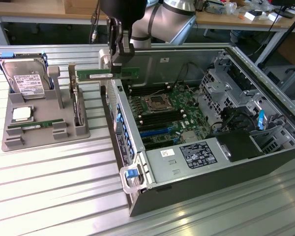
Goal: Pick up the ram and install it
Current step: 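Pick up the ram and move it above insertion slot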
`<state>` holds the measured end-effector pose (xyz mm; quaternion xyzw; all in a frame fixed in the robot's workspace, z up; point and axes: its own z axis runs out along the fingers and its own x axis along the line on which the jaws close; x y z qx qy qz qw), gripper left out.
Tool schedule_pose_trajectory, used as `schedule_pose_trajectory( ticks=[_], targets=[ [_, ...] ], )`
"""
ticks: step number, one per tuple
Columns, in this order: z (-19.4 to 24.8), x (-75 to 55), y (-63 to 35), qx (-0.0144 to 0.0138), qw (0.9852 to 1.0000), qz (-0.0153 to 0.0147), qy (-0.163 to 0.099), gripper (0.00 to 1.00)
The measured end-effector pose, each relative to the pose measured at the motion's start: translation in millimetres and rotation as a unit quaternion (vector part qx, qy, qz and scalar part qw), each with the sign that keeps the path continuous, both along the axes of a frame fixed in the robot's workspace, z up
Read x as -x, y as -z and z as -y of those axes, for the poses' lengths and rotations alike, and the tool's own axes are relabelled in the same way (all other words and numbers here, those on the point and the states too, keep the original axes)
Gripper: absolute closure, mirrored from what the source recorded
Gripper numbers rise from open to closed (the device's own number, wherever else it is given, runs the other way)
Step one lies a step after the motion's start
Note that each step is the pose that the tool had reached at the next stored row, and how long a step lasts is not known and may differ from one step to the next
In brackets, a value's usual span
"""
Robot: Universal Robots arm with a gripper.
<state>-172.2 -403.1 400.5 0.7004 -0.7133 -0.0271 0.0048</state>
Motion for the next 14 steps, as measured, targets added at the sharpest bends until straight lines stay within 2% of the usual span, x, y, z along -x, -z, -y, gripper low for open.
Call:
schedule_pose_trajectory(
  ticks=[14],
  targets=[
    [0.0, -17.9, 0.0, 0.0000, 1.0000, 0.0000, 0.000, 0.88]
  ],
)
